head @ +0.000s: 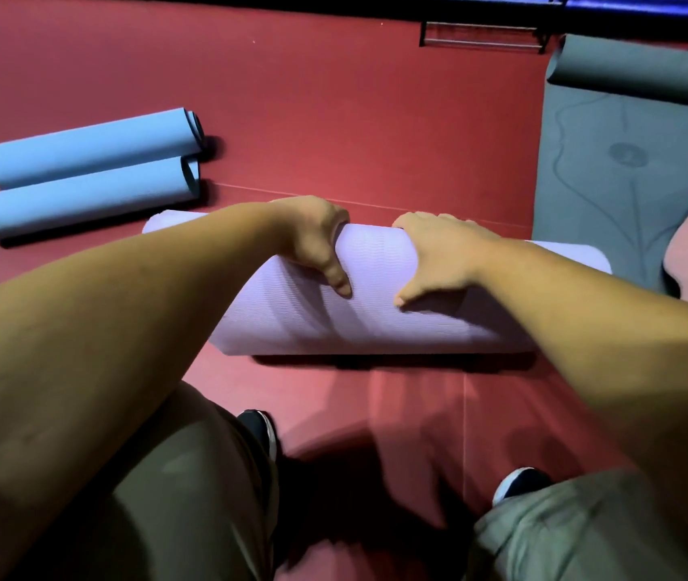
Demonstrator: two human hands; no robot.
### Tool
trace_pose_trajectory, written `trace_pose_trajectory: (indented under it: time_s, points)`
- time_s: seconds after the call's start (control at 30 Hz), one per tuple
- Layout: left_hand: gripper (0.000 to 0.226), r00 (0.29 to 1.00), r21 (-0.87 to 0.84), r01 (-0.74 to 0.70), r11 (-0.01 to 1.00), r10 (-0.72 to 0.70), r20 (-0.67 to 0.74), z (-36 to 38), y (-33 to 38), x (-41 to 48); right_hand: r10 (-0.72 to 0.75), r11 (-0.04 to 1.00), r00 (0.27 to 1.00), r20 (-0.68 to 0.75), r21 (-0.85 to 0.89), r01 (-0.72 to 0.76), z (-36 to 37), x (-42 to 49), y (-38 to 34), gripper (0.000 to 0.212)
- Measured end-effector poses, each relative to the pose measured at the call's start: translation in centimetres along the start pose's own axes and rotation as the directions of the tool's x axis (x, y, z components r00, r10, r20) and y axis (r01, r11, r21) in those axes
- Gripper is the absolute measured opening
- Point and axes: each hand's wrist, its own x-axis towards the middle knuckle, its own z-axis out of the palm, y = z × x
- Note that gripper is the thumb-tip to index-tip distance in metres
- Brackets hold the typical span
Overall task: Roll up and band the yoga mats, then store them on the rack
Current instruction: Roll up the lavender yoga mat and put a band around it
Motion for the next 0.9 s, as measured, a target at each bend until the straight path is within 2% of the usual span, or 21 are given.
trace_pose_trajectory:
  time_s: [0.1,0.23,0.33,0.57,0.73,0.9]
  points:
    - [0.101,1.000,0.039,-0.013,0.999,0.013,-0.015,0.0,0.4,-0.1,0.006,0.997,1.000,-0.027,0.082,-0.004,-0.5,0.0,0.6,0.114]
    - [0.136,0.999,0.306,-0.038,0.951,0.042,-0.007,0.6,2.2,-0.5,0.025,0.985,0.999,0.026,0.172,-0.030,-0.8,-0.4,1.4,0.102]
    - [0.139,0.998,0.400,-0.033,0.916,0.050,-0.032,1.6,3.6,-0.5,0.039,0.979,0.997,0.061,0.197,-0.050,-0.6,-0.6,1.8,0.098]
    - [0.107,0.995,0.278,-0.037,0.960,0.060,-0.076,1.2,3.0,0.5,0.028,0.974,0.997,0.071,0.224,-0.044,-0.3,-0.3,1.7,0.098]
    - [0.106,0.995,0.227,-0.046,0.973,0.065,-0.078,1.1,2.8,1.1,0.043,0.962,0.991,0.126,0.264,-0.075,-0.3,-0.4,2.1,0.103]
    - [0.111,0.999,0.148,-0.021,0.989,0.026,-0.031,0.9,2.5,0.8,0.011,0.966,0.992,0.125,0.254,-0.043,-0.3,-0.6,1.9,0.098]
